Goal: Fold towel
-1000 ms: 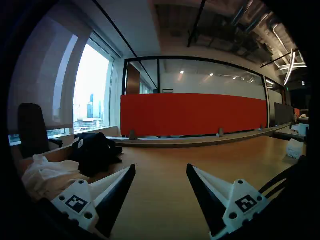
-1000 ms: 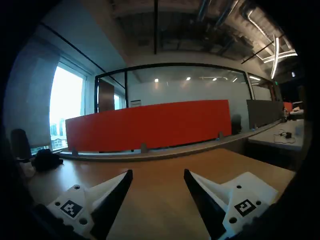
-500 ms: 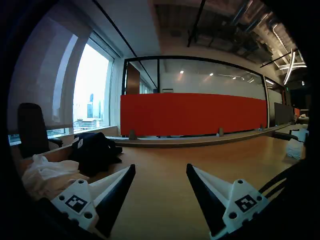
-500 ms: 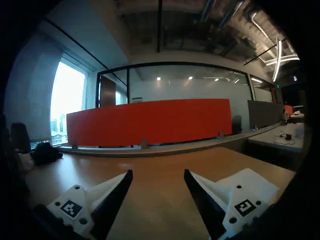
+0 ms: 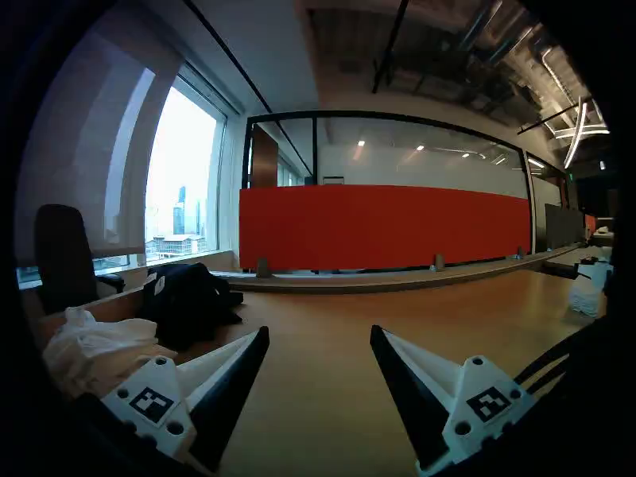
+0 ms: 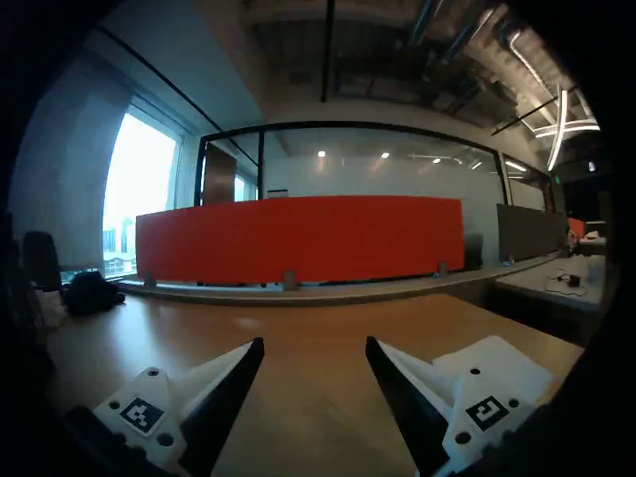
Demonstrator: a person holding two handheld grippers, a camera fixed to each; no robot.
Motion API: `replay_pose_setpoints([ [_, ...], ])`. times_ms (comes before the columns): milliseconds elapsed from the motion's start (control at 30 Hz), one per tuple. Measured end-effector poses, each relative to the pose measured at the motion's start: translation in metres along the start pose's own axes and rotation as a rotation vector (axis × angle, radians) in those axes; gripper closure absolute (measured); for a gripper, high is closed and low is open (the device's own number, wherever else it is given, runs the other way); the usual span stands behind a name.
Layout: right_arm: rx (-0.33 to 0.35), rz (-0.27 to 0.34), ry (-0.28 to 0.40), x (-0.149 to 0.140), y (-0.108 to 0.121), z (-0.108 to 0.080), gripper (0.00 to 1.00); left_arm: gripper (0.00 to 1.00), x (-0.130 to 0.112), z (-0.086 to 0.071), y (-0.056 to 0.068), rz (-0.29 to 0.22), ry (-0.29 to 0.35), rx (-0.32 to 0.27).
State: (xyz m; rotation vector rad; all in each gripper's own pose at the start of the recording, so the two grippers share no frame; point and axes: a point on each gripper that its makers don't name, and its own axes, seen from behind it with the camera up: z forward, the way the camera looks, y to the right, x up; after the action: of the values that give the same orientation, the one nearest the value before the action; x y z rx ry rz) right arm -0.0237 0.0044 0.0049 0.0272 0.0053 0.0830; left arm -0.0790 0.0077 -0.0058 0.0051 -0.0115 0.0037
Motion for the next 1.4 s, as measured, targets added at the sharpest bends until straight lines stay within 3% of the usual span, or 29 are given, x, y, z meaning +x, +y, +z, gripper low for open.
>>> replay_pose_setpoints([
  [300, 0.007, -0.034, -0.004, -0.0001, -0.0061, -0.0013, 0.01, 0.06, 0.0, -0.0001, -0.0003, 0.0, 0.0, 0.0],
  [1400, 0.001, -0.034, -0.005, 0.001, -0.0045, -0.0004, 0.01, 0.06, 0.0008, -0.0004, -0.0003, 0.0, 0.0, 0.0],
])
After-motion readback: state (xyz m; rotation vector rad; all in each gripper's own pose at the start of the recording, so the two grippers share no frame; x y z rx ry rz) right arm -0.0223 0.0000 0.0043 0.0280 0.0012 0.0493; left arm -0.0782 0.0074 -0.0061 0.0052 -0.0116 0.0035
